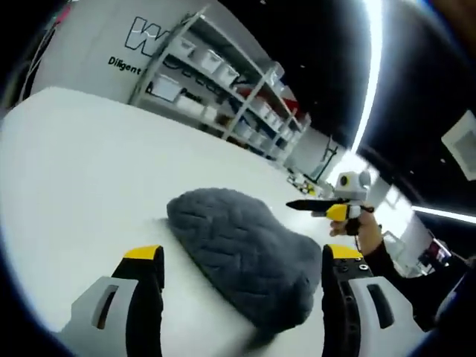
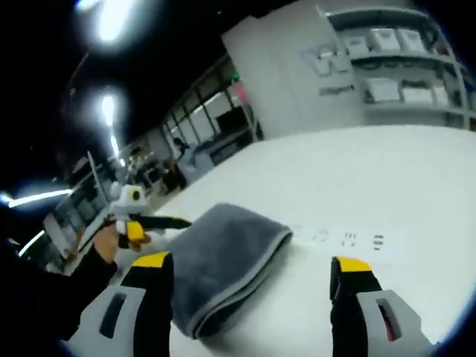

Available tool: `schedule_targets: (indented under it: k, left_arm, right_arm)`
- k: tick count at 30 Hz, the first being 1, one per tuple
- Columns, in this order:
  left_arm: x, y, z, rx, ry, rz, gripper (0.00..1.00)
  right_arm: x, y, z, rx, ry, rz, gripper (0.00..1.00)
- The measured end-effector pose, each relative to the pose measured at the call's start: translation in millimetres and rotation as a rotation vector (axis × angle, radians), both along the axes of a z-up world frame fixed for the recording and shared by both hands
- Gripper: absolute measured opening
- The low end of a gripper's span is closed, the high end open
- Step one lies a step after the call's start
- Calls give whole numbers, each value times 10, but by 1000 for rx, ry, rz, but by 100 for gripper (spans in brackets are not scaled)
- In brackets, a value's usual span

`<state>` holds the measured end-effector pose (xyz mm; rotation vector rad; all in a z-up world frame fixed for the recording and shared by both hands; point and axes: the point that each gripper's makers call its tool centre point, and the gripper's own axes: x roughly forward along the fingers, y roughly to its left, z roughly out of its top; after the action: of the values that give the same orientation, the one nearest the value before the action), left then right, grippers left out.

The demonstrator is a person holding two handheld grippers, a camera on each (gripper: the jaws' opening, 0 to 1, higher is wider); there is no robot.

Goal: Open the folded towel by lifting each exposed corner and separating the folded layers until the towel lies flat within the target outline without major curled edges

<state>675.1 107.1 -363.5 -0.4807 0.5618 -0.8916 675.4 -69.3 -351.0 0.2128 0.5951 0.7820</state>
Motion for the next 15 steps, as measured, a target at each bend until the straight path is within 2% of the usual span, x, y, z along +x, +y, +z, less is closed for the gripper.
schedule_targets:
  k: [2, 8, 11, 13, 15]
  left_arm:
    - [0, -22, 8, -33, 26, -6, 78]
    - [-69, -133, 7, -19, 24, -20, 76]
    - [-83, -143, -48, -25, 42, -17, 73]
    - [-84, -165, -49, -31, 49, -18, 67]
    - [-21, -116, -98, -10, 58, 30, 64]
  right_arm:
    - [-6, 63, -72, -12, 16, 19, 84]
    - [-176, 190, -117, 8, 34, 28, 81]
    - [-147, 235, -100, 104, 86, 7, 78]
    - [-123, 249, -88, 163, 120, 4, 73]
    - [-50, 219, -103, 184, 132, -4, 72]
